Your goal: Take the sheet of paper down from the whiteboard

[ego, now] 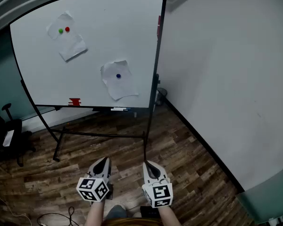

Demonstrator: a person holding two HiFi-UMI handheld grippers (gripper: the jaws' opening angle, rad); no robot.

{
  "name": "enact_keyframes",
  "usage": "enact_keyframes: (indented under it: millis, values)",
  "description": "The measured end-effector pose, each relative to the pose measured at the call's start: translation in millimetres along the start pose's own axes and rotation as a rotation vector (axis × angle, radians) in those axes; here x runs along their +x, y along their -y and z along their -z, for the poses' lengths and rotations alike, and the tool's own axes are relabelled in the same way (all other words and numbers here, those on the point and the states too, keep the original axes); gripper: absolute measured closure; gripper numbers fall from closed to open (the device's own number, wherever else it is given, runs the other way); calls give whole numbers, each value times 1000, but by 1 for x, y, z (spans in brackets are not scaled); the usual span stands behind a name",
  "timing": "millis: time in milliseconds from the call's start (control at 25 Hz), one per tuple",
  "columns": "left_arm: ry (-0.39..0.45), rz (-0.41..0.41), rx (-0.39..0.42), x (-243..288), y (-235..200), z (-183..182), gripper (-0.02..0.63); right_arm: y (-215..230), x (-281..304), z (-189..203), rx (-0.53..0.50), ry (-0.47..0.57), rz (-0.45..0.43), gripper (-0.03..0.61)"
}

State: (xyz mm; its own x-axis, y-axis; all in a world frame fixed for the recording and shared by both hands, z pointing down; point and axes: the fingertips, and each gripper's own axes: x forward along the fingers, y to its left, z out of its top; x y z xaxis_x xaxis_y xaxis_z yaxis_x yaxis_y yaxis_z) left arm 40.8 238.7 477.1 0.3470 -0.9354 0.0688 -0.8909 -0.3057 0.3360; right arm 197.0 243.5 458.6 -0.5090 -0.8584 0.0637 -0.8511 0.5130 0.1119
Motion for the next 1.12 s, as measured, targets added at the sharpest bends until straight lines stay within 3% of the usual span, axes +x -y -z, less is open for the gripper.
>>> enact_keyframes:
  millis: [160,320,400,480,560,640,800,1120]
  values:
    - [13,-14,-17,-12,-6,-2,589,-18,-5,2,-12,-18,-25,568]
    - [35,-21,-19,-22,-9,-5,589,-28,-6,2,48,-15,-59,568]
    - [51,8,-70,-25,-8,-7,589,-28,-6,1,62,-8,-50,568]
    - [85,79,-171,-29,-3,-11,581,-27,-7,-1,49,-7,-26,566]
    - [117,125,-236,-33,-2,-17,512,-30,-6,-4,40,-1,-23,526]
    - [119,102,-198,-35,-7,-19,492,-33,-3,-7,33,7,-40,479]
    - [65,36,-74,-29,-14,-13,480,-29,6,-6,35,8,-45,474]
    - [50,15,-37,16,-41,-25,480,-10,59,-18,-1,24,-42,474]
